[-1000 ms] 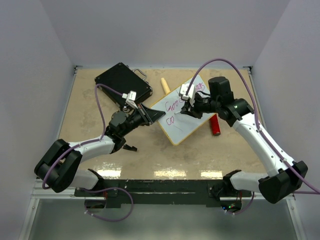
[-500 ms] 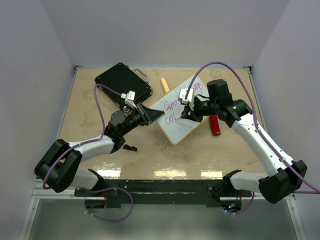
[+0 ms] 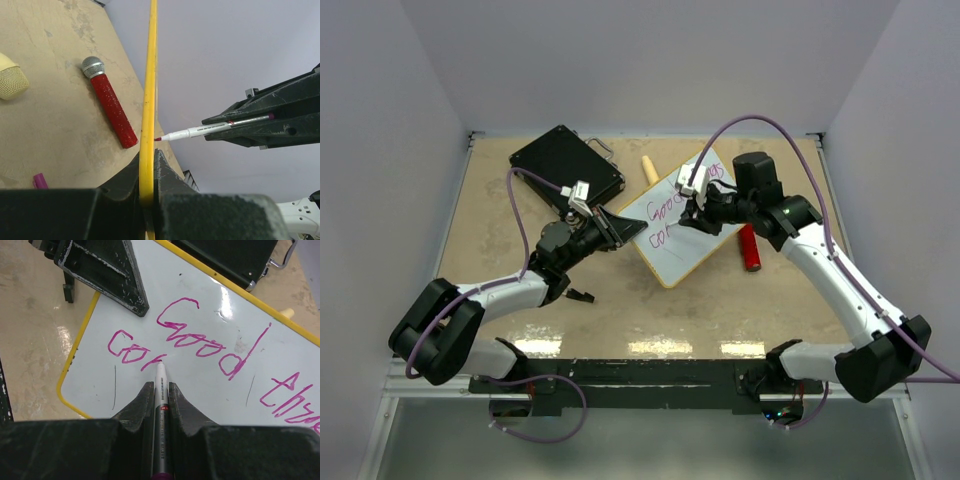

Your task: Write a sentence on the whiteboard

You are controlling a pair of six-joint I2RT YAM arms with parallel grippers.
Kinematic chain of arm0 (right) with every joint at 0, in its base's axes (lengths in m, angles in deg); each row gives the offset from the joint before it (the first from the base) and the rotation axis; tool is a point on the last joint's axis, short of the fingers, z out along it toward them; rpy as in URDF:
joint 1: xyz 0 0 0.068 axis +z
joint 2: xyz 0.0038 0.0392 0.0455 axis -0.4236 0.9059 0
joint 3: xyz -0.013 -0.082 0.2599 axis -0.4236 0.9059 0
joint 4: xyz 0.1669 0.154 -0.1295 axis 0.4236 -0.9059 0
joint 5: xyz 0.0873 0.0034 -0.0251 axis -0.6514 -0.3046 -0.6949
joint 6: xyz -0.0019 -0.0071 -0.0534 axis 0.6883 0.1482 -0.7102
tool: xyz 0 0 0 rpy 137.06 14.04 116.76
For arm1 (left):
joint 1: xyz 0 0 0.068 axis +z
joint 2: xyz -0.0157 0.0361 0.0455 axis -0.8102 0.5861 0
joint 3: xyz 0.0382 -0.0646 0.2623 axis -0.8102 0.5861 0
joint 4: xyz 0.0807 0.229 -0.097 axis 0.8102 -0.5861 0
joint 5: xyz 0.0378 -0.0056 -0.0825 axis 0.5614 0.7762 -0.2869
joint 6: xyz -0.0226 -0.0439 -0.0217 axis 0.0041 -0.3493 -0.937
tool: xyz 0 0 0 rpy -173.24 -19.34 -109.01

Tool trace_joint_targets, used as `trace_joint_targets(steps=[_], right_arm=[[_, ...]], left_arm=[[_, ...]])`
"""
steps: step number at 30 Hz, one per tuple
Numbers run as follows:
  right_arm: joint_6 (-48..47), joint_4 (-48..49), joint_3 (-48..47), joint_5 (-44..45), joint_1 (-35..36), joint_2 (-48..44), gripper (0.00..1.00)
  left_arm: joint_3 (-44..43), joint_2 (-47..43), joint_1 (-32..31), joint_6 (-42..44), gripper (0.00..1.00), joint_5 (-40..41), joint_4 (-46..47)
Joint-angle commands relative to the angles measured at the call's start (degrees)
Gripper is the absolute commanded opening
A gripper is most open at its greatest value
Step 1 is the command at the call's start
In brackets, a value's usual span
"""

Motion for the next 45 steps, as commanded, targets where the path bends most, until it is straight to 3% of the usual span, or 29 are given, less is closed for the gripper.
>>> trace_joint_targets(steps=[1, 14, 26, 36, 45], right_arm=[[1.57, 2.92, -0.56, 3.46, -0.03, -0.92, 0.00], [-4.59, -5.25, 1.12, 0.21, 0.06, -1.80, 0.00], [-1.96, -1.04, -3.19, 0.30, -0.02, 0.92, 0.00], [1.56, 3.27, -2.40, 5.48, -0.73, 0.22, 0.00], [-1.68, -2.25, -0.73, 2.41, -1.34, -0.48, 0.00]], left_arm=[[-1.11, -2.26, -0.15, -2.49, 0.00, -1.88, 12.35], [-0.85, -2.34, 0.12, -2.49, 0.00, -2.05, 12.71], [-0.94, -1.99, 0.12, -2.66, 0.00, -2.49, 12.88], [-1.03, -1.99, 0.12, -2.57, 0.00, -2.67, 12.88], [-0.94, -2.08, 0.21, -2.49, 0.00, -2.84, 12.97]])
